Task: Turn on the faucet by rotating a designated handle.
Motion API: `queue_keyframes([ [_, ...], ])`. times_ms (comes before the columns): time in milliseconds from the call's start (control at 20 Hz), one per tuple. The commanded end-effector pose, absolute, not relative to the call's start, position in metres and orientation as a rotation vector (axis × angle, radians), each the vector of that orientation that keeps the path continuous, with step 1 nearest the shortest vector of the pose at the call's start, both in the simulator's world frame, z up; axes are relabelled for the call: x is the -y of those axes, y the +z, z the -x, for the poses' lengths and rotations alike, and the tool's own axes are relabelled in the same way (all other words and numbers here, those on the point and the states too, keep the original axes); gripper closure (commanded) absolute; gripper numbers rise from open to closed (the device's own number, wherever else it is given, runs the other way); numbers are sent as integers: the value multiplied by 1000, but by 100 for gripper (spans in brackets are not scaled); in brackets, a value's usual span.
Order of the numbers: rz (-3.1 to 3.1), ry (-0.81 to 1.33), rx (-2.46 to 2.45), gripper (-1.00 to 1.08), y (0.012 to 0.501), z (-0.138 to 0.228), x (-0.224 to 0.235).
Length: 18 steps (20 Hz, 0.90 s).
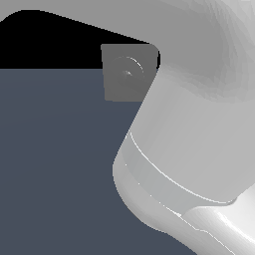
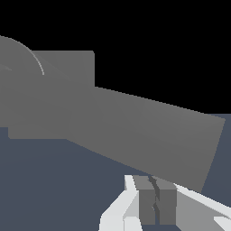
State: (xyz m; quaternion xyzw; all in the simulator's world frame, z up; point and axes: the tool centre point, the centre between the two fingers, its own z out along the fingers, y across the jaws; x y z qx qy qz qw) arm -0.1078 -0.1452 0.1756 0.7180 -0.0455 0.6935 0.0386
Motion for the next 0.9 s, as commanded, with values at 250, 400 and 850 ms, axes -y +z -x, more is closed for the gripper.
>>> queue_keyframes([
  [250,-2178,2138,132,108,208,107,151],
  [400,-2175,2139,128,108,219,106,152],
  [850,-2165,2139,117,108,251,106,157],
])
